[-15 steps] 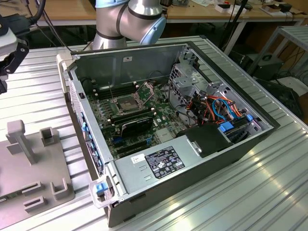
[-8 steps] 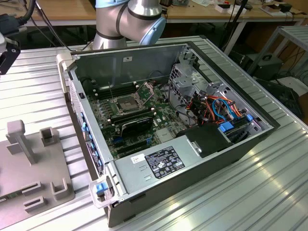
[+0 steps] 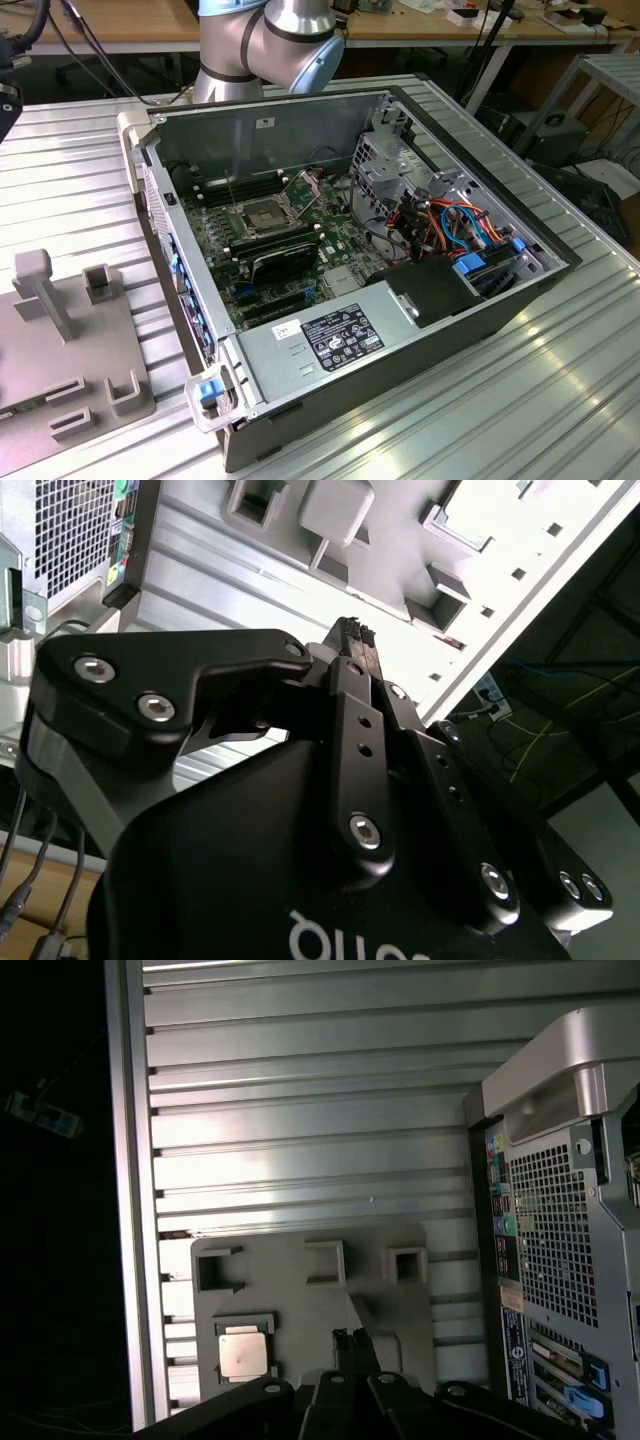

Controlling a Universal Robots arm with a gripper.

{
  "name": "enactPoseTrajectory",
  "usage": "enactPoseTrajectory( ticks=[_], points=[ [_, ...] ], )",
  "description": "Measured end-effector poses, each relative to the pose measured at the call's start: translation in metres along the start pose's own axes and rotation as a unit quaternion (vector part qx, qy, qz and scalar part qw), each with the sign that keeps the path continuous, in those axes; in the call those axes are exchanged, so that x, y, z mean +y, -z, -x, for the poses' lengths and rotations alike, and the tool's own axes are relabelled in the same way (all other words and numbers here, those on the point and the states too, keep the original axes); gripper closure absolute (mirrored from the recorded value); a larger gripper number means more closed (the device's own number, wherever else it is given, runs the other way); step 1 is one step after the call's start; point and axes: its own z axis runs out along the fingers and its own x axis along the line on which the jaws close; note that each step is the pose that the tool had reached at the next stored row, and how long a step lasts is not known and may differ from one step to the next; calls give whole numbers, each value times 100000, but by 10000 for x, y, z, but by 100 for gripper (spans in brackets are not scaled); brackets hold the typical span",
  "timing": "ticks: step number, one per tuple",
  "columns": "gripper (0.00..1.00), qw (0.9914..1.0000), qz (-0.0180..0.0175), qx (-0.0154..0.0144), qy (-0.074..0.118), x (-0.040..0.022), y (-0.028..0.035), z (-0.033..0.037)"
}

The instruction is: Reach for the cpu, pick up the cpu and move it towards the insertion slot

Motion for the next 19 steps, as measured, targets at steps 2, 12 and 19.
enactPoseTrajectory(
  ticks=[2, 12, 19],
  points=[
    [89, 100000, 1, -2, 5, -6, 0, -43],
    [89, 99999, 9, 25, 418, -89, -9, -190],
    [89, 99997, 6, 49, 755, -99, -12, -212]
  ],
)
